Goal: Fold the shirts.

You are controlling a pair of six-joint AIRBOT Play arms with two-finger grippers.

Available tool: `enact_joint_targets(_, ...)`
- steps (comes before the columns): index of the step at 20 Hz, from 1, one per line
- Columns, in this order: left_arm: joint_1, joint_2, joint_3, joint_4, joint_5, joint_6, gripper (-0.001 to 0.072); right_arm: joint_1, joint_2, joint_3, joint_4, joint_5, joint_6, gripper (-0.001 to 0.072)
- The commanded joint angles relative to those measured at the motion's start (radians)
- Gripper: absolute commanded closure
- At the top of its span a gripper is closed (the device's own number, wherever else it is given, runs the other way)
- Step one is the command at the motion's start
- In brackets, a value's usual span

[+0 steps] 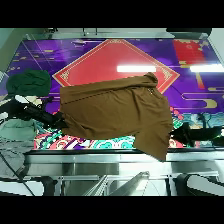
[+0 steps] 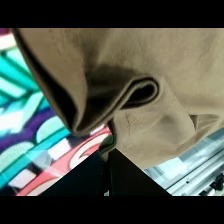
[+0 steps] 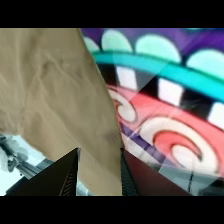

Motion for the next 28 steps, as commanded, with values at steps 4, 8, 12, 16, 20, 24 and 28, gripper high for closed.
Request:
enact_joint_targets(4, 0.000, -0.032, 0.065, -0.061, -0.047, 0.007, 0.0682, 0.201, 0.026, -0.082, 0.126, -0.210, -0.051, 0.0400)
enact_joint_targets(8, 0.002, -0.032, 0.065, -0.065, -0.056, 0.007, 0.0682, 0.105, 0.026, -0.018, 0.104, -0.107, -0.068, 0.0398)
enact_joint_targets(12, 0.008, -0.032, 0.065, -0.066, -0.058, 0.007, 0.0682, -0.045, 0.026, -0.002, 0.058, -0.069, -0.048, 0.0240)
enact_joint_targets(16, 0.008, -0.032, 0.065, -0.066, -0.051, 0.006, 0.0682, -0.061, 0.026, -0.003, -0.014, -0.079, -0.026, 0.0218)
enact_joint_targets(20, 0.008, -0.032, 0.065, -0.066, -0.053, 0.006, 0.0682, -0.063, 0.027, 0.016, 0.034, -0.002, -0.035, 0.0224)
enact_joint_targets(24, 0.008, -0.032, 0.065, -0.066, -0.052, 0.007, 0.0682, -0.063, 0.048, 0.035, 0.058, 0.037, -0.056, 0.0227)
enact_joint_targets(28, 0.008, -0.032, 0.065, -0.066, -0.057, 0.007, 0.0682, -0.063, 0.051, 0.049, 0.117, 0.090, -0.080, 0.0227)
